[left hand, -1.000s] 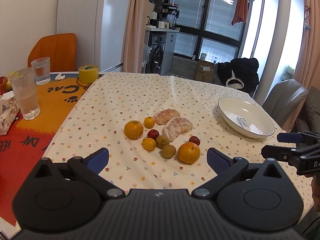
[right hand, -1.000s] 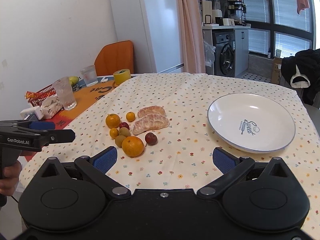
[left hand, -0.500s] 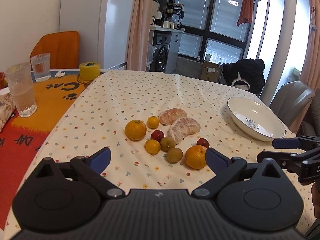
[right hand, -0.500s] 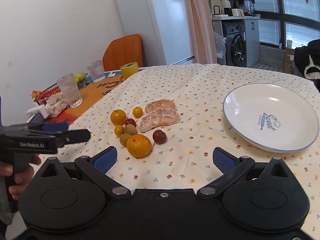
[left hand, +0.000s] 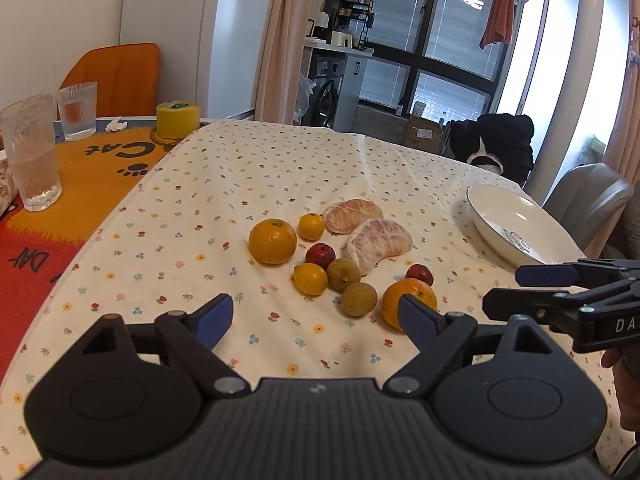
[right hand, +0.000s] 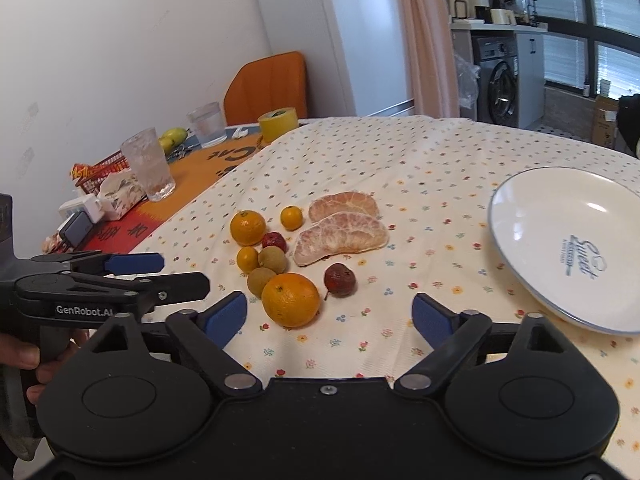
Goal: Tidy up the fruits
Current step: 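Grasp the large orange with the right tool while the left tool grasps a small olive-yellow fruit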
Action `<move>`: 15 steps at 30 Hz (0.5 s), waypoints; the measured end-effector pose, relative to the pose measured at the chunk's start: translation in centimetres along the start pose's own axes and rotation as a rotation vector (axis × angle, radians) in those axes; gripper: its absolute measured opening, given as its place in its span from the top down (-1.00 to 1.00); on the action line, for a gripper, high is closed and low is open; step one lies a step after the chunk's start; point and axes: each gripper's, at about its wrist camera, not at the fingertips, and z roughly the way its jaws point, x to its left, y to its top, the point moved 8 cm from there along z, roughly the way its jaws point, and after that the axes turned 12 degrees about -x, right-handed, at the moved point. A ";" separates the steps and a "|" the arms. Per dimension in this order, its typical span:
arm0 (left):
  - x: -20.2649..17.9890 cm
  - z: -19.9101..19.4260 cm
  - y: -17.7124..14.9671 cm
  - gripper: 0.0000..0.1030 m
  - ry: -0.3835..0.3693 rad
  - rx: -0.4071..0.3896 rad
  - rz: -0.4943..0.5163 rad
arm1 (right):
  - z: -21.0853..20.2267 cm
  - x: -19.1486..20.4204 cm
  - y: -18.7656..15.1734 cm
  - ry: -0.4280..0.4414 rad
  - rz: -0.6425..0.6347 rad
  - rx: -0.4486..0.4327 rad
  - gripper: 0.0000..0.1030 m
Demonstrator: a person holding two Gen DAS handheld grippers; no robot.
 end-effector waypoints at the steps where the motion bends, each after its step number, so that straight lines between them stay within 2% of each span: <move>1: 0.1 0.2 0.0 -0.61 0.001 0.001 -0.002 | 0.3 0.1 0.0 0.006 -0.003 0.006 -0.67; 8: 0.5 1.1 -0.5 -0.34 -0.003 0.017 -0.013 | 2.2 0.9 -0.2 0.042 -0.017 0.045 -0.42; 11: 0.6 1.4 -0.6 -0.28 -0.007 0.022 -0.018 | 3.0 1.2 -0.4 0.058 -0.018 0.065 -0.36; 15: 0.7 1.6 -0.6 -0.27 -0.015 0.016 -0.021 | 4.0 1.6 -0.9 0.079 -0.022 0.088 -0.13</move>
